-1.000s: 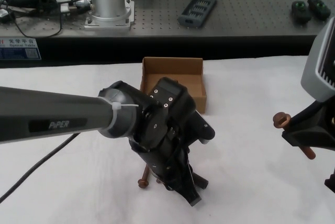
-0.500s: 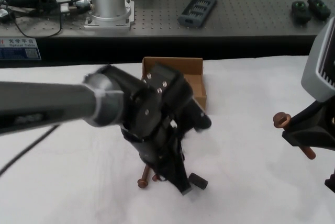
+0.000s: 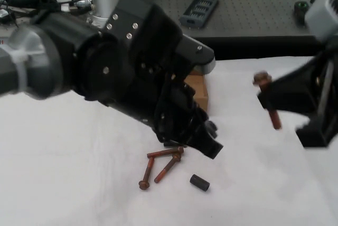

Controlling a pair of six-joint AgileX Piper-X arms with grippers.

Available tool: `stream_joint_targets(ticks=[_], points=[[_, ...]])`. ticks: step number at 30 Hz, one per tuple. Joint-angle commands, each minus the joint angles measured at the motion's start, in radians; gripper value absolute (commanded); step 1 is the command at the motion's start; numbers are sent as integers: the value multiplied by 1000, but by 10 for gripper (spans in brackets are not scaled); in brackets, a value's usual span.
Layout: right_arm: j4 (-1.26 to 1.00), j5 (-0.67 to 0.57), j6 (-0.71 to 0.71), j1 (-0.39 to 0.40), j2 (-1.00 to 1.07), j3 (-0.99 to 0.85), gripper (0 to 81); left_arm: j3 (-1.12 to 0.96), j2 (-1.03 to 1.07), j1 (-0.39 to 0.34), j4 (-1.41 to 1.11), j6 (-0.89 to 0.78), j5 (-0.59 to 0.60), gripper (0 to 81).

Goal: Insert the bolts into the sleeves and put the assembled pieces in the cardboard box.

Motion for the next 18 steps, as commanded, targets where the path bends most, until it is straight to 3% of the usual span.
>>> stream_joint_targets(ticks=[1, 18], points=[[-66, -23, 57, -3, -5, -3, 20, -2, -21, 0, -2, -11, 32, 6], [-266, -82, 238, -5, 43, -3, 20, 86, -174, 81, -163, -173, 163, 6]])
